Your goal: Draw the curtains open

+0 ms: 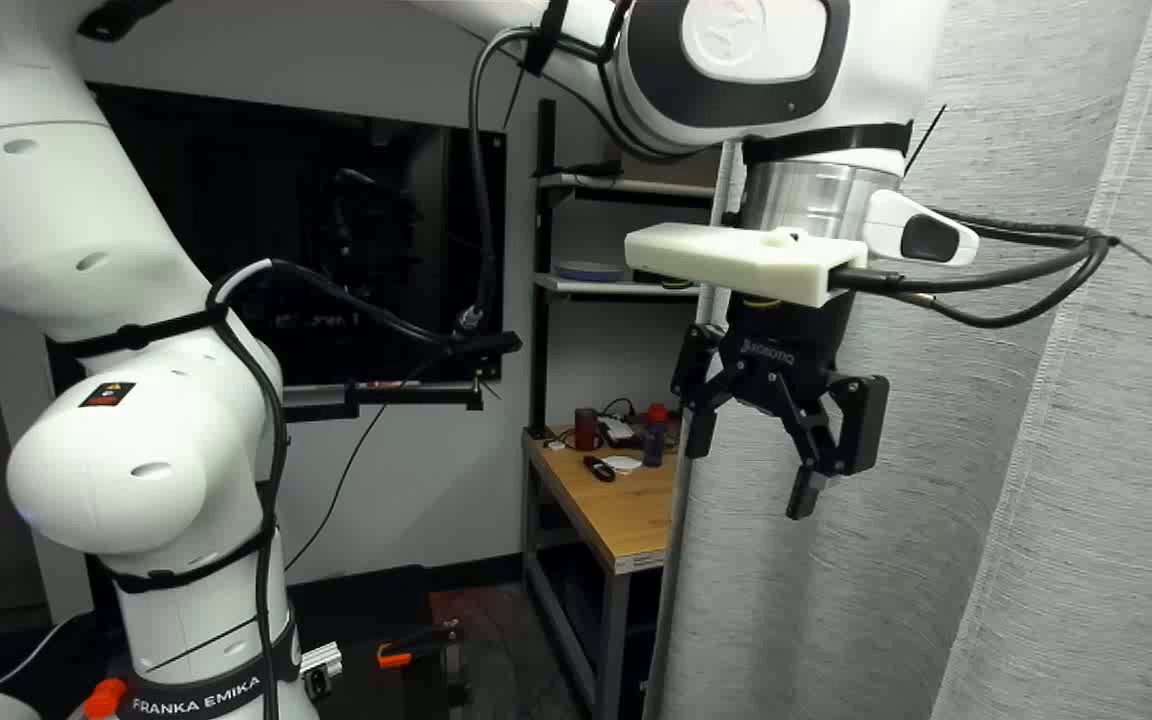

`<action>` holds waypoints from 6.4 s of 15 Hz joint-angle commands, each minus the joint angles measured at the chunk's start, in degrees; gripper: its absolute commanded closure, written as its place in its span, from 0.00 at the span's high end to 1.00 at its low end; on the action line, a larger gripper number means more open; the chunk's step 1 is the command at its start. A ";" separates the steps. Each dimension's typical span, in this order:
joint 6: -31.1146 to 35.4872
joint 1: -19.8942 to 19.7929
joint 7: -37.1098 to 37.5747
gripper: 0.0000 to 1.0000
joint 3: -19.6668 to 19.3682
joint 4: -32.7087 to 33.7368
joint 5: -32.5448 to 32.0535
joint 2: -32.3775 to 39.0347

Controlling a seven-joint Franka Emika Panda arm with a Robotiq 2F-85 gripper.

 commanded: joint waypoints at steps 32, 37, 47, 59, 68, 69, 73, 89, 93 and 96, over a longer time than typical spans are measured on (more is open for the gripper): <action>2.22 -0.95 0.05 1.00 1.99 0.19 -0.67 0.90; 4.74 -0.08 -0.44 1.00 4.70 1.01 -3.23 3.27; 11.51 3.26 -4.45 1.00 11.35 0.79 -3.32 7.44; 16.93 9.22 -17.57 1.00 16.14 -4.17 0.68 6.49; 17.82 9.47 -19.52 1.00 17.36 -4.47 -0.23 7.05; 18.36 9.71 -19.87 1.00 17.36 -4.77 0.15 7.41; 22.16 11.97 -21.01 1.00 17.99 -6.63 7.06 9.84; 37.08 14.64 -38.21 1.00 19.15 -3.96 41.35 13.58; 42.60 15.57 -46.14 1.00 19.78 -4.69 47.38 13.15; 46.74 16.97 -54.12 1.00 20.51 -4.62 54.84 13.35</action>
